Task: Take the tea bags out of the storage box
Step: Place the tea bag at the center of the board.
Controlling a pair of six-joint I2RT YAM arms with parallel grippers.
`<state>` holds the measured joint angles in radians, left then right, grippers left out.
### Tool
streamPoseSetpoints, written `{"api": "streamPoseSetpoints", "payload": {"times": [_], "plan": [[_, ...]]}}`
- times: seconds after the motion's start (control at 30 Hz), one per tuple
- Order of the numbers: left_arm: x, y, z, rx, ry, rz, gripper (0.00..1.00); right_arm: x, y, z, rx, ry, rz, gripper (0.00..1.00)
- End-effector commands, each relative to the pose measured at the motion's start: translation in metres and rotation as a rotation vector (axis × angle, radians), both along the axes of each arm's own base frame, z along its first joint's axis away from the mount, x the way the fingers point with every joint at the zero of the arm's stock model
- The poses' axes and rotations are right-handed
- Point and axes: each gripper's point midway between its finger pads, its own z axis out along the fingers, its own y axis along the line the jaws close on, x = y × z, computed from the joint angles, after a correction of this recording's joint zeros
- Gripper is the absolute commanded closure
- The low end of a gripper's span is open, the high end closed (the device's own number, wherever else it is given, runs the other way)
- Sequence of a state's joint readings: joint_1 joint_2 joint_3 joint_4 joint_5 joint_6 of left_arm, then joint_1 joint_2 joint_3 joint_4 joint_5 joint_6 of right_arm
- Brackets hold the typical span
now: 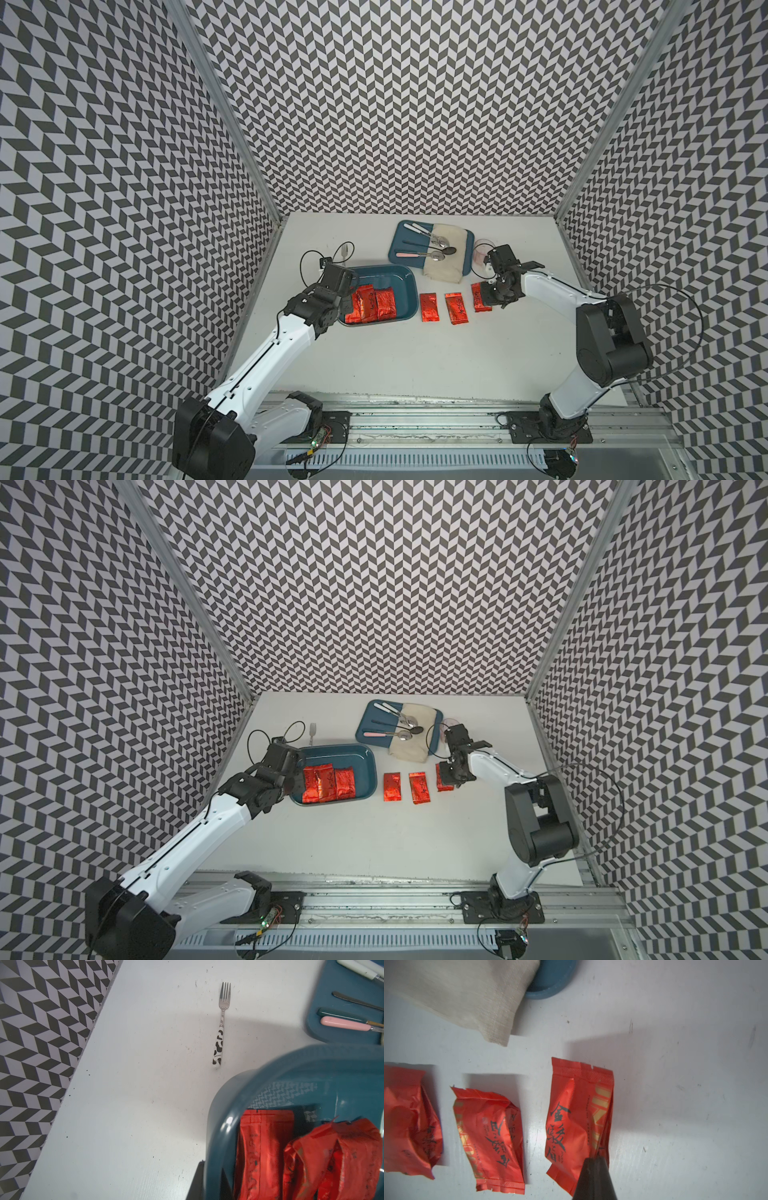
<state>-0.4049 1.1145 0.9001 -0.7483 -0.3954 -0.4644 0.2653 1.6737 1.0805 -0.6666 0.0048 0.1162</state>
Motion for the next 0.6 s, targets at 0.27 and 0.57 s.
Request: {"api": "streamPoseSetpoints", "payload": {"times": [0.27,0.57], "plan": [[0.006,-0.002,0.012,-0.035,-0.059,0.0,1.0,-0.017,-0.006,-0.01,-0.055,0.059,-0.018,1.0],[0.006,-0.002,0.014,-0.037,-0.065,-0.002,1.0,-0.021,-0.006,-0.013,-0.068,0.057,-0.017,0.99]]}}
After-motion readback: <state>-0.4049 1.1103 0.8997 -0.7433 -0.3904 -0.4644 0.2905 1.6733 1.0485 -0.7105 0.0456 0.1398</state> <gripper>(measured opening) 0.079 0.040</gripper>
